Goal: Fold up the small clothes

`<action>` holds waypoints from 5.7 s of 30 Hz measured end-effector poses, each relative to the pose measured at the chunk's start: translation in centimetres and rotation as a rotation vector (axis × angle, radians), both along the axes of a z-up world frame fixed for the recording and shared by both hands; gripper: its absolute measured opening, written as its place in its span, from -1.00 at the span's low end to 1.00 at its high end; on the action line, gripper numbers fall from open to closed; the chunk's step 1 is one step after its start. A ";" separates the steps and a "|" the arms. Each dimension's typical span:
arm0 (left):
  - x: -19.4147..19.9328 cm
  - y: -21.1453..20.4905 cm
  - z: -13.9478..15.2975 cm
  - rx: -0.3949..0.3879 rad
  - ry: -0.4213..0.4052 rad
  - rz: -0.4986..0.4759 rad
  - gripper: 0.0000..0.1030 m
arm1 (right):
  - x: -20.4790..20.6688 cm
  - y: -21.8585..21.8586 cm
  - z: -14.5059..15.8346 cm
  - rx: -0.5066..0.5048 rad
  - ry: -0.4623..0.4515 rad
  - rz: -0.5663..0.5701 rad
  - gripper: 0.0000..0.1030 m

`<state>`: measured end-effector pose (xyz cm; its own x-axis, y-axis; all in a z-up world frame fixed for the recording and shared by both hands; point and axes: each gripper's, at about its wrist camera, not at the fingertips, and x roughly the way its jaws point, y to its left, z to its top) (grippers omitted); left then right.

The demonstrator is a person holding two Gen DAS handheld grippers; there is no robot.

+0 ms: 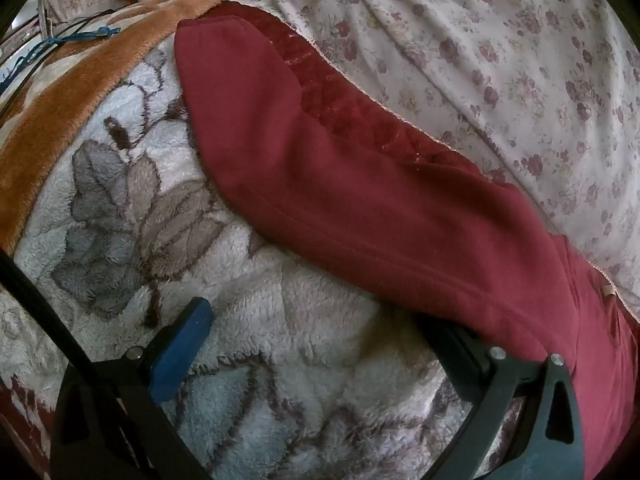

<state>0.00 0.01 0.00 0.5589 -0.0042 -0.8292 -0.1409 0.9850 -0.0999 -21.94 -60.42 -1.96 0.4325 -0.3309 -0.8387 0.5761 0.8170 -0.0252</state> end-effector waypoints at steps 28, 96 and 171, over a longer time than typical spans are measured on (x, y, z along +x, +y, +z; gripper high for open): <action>-0.3 0.0 0.6 -0.014 0.048 -0.025 1.00 | 0.0 0.0 0.0 -0.001 0.003 0.000 1.00; -7.4 -14.3 5.7 0.094 -0.145 -0.331 1.00 | 9.4 26.5 2.3 0.019 -0.110 0.213 1.00; -7.0 -12.5 5.6 0.079 -0.136 -0.273 1.00 | 9.6 26.4 1.6 0.007 -0.075 0.186 1.00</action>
<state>-6.95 -12.49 5.56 0.6518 -0.1081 -0.7506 0.1398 0.9900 -0.0213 -12.36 -33.99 -0.36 0.5468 -0.2338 -0.8039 0.4153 0.9095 0.0180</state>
